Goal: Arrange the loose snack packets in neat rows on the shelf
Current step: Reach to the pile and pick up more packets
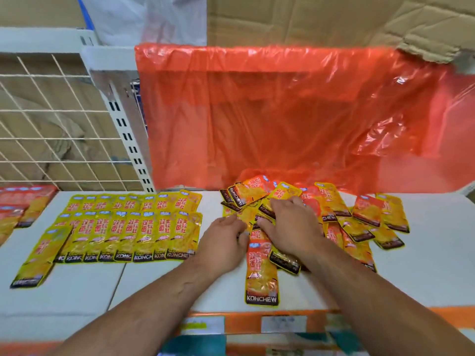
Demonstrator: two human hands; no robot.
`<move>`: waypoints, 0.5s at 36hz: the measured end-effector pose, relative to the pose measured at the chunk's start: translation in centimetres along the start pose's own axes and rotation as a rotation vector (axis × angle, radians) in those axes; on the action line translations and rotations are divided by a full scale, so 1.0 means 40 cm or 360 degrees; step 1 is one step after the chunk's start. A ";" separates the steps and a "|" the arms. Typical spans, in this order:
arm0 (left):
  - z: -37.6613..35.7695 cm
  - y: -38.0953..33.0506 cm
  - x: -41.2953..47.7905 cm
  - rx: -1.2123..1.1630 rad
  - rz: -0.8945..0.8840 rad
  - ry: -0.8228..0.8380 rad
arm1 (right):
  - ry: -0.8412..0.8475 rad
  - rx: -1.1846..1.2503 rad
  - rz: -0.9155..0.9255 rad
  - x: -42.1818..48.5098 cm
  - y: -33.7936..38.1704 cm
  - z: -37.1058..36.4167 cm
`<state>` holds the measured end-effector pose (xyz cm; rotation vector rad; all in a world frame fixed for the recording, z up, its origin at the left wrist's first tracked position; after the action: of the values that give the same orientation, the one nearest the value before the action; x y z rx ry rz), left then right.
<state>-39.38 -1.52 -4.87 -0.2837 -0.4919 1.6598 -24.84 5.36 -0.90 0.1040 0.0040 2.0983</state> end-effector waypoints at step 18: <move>0.002 0.016 0.012 -0.0231 0.0845 0.0011 | 0.0024 0.0339 -0.0462 -0.044 -0.040 0.002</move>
<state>-40.04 -1.13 -5.07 -0.5637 -0.5643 2.1389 -22.58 4.64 -1.02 0.2038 0.2386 1.8031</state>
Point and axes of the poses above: each hand's wrist, its own x-axis towards the middle knuckle, its own z-axis out of the back of the hand, y = z × x, the point moved 5 cm from there along x, towards the middle knuckle, and after that the axes turned 3 degrees about z, right-handed, at the moved point
